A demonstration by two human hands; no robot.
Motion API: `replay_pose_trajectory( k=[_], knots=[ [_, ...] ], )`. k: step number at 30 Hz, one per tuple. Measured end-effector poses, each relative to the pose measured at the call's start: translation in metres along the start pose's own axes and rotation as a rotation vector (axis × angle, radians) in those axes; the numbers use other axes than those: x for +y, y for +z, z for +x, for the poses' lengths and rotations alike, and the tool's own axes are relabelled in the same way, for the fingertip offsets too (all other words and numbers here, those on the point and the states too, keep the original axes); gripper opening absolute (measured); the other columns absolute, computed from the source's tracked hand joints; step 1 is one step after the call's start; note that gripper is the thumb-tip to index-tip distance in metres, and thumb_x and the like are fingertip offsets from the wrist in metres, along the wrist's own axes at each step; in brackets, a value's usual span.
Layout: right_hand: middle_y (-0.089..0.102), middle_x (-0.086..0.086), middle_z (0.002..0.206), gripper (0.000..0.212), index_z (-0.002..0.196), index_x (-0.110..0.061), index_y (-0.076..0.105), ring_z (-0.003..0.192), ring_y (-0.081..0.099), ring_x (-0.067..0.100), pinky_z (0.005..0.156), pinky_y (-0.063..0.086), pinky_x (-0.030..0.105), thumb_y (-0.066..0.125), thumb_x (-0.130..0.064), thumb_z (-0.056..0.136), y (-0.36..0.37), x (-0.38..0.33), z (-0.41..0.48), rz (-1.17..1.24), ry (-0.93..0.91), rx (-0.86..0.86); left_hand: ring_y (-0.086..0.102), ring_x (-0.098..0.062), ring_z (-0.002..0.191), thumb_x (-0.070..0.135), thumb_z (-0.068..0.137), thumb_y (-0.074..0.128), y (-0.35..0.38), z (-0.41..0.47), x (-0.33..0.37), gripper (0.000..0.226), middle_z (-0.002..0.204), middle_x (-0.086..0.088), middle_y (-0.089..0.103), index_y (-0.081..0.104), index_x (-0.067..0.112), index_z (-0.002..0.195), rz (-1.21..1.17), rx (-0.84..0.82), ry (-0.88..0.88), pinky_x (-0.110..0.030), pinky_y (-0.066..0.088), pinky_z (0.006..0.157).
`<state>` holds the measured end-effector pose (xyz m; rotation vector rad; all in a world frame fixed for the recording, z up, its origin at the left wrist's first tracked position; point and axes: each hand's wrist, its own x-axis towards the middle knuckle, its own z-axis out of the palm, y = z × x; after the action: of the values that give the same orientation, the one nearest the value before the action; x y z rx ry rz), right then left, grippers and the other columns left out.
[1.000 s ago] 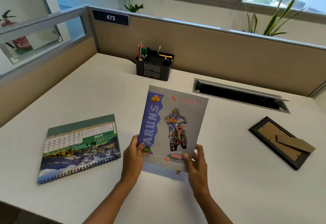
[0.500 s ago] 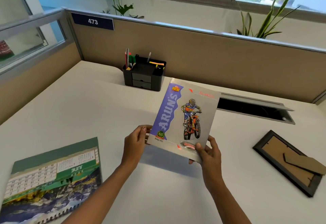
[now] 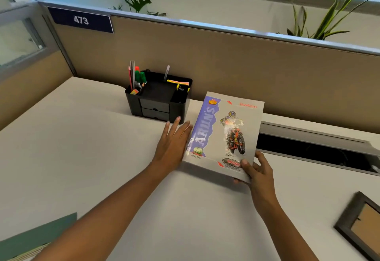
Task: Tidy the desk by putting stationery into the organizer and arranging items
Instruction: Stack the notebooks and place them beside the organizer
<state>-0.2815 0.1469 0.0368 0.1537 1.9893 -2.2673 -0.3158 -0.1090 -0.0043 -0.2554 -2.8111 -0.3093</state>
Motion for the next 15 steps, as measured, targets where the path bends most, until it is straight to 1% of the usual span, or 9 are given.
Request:
replay_pose_trajectory(
  k=[1, 3, 5, 7, 9, 12, 14, 15],
  knots=[
    [0.074, 0.001, 0.09, 0.026, 0.104, -0.028, 0.057, 0.074, 0.071, 0.025, 0.047, 0.057, 0.035, 0.054, -0.005, 0.094, 0.001, 0.001, 0.006, 0.003, 0.003, 0.0, 0.04, -0.039, 0.131, 0.045, 0.07, 0.074, 0.004, 0.007, -0.003, 0.076, 0.135, -0.015, 0.053, 0.051, 0.004, 0.129, 0.047, 0.018, 0.045, -0.059, 0.024, 0.105],
    [0.074, -0.002, 0.089, 0.027, 0.103, -0.029, 0.057, 0.072, 0.072, 0.022, 0.046, 0.057, 0.034, 0.053, -0.004, 0.094, 0.002, 0.003, 0.015, 0.01, 0.014, 0.001, 0.037, -0.038, 0.134, 0.056, 0.075, 0.061, 0.009, 0.019, -0.005, 0.077, 0.138, -0.013, 0.05, 0.047, 0.008, 0.133, 0.146, 0.03, 0.113, -0.061, 0.024, 0.106],
    [0.074, -0.001, 0.092, 0.027, 0.109, -0.026, 0.057, 0.072, 0.072, 0.023, 0.045, 0.056, 0.033, 0.054, -0.004, 0.093, 0.003, 0.007, 0.023, 0.017, 0.028, -0.001, 0.029, -0.034, 0.138, 0.061, 0.079, 0.055, 0.015, 0.03, -0.011, 0.078, 0.143, -0.01, 0.045, 0.043, 0.011, 0.137, 0.295, 0.01, 0.11, -0.061, 0.015, 0.11],
    [0.073, 0.005, 0.099, 0.029, 0.118, -0.021, 0.054, 0.074, 0.072, 0.025, 0.044, 0.055, 0.032, 0.054, -0.005, 0.093, 0.003, 0.009, 0.028, 0.023, 0.042, -0.002, 0.022, -0.028, 0.142, 0.058, 0.084, 0.052, 0.019, 0.039, -0.021, 0.075, 0.147, -0.008, 0.04, 0.039, 0.01, 0.141, 0.481, -0.003, 0.06, -0.057, 0.004, 0.113],
    [0.073, 0.006, 0.1, 0.032, 0.122, -0.018, 0.053, 0.075, 0.072, 0.025, 0.045, 0.055, 0.033, 0.055, -0.006, 0.093, 0.003, 0.012, 0.032, 0.03, 0.054, -0.001, 0.02, -0.023, 0.143, 0.051, 0.09, 0.047, 0.02, 0.043, -0.03, 0.068, 0.149, -0.006, 0.037, 0.036, 0.01, 0.142, 0.588, -0.002, 0.038, -0.054, 0.0, 0.115],
    [0.072, 0.008, 0.103, 0.035, 0.126, -0.015, 0.051, 0.078, 0.072, 0.027, 0.045, 0.055, 0.033, 0.054, -0.005, 0.093, 0.004, 0.015, 0.036, 0.029, 0.071, 0.0, 0.016, -0.022, 0.144, 0.041, 0.094, 0.042, 0.016, 0.043, -0.039, 0.061, 0.151, -0.005, 0.033, 0.03, 0.008, 0.144, 0.622, -0.008, 0.039, -0.054, -0.005, 0.115],
    [0.071, 0.009, 0.104, 0.035, 0.127, -0.015, 0.051, 0.078, 0.072, 0.026, 0.045, 0.056, 0.033, 0.054, -0.005, 0.093, 0.005, 0.017, 0.039, 0.021, 0.078, -0.002, 0.013, -0.022, 0.145, 0.037, 0.094, 0.042, 0.012, 0.042, -0.045, 0.06, 0.152, -0.005, 0.032, 0.028, 0.007, 0.145, 0.618, 0.003, 0.012, -0.053, -0.008, 0.113],
    [0.071, 0.009, 0.104, 0.035, 0.127, -0.016, 0.051, 0.078, 0.072, 0.026, 0.046, 0.056, 0.033, 0.054, -0.005, 0.094, 0.006, 0.017, 0.04, 0.017, 0.084, -0.003, 0.012, -0.022, 0.145, 0.037, 0.094, 0.042, 0.01, 0.041, -0.048, 0.061, 0.152, -0.006, 0.031, 0.028, 0.007, 0.145, 0.617, 0.006, -0.011, -0.053, -0.007, 0.113]
  ],
)
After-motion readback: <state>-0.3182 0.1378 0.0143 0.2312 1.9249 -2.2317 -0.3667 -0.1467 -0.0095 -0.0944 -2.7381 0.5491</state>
